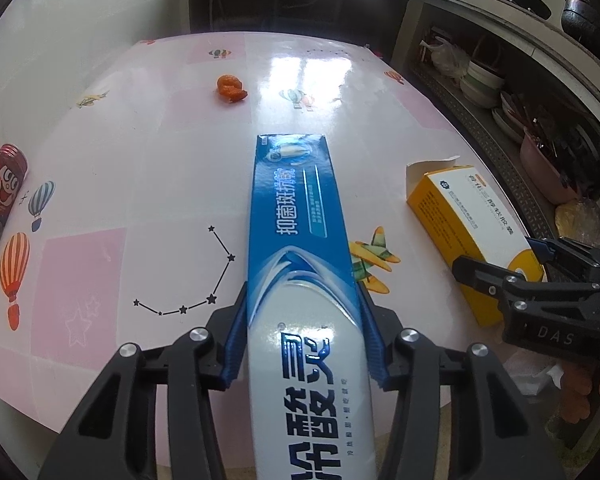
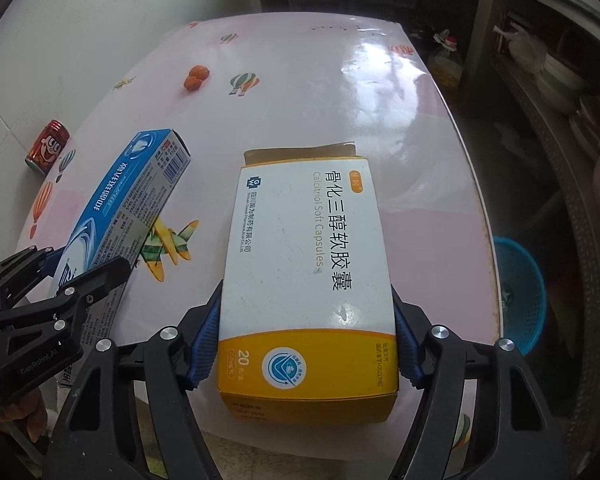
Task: Collect trash
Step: 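Lift both boxes and carry them toward the blue wastebasket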
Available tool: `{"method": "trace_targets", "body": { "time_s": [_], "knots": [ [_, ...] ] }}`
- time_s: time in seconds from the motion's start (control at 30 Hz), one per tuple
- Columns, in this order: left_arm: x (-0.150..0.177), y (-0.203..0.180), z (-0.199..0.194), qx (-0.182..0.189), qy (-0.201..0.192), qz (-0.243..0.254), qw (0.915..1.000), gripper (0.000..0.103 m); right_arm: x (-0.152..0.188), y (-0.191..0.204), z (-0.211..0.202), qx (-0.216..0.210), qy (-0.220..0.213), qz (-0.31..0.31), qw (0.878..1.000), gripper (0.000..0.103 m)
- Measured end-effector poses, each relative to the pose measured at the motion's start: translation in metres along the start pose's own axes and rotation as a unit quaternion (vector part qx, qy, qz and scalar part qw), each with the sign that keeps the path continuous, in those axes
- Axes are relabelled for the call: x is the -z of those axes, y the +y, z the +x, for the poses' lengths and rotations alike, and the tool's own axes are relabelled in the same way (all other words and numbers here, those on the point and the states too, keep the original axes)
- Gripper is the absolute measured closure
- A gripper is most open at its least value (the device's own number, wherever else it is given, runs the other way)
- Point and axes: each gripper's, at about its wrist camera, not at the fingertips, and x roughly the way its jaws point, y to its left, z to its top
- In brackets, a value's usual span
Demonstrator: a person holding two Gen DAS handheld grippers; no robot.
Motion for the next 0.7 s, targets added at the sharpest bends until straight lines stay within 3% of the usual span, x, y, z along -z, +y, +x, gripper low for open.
{"method": "trace_targets", "body": {
  "time_s": [0.7],
  "knots": [
    [-0.003,-0.002,-0.019,-0.004,-0.038,0.004,0.9993,0.057,0.000,-0.012,-0.010,-0.021,-0.010,0.039,0.999,0.036]
  ]
}}
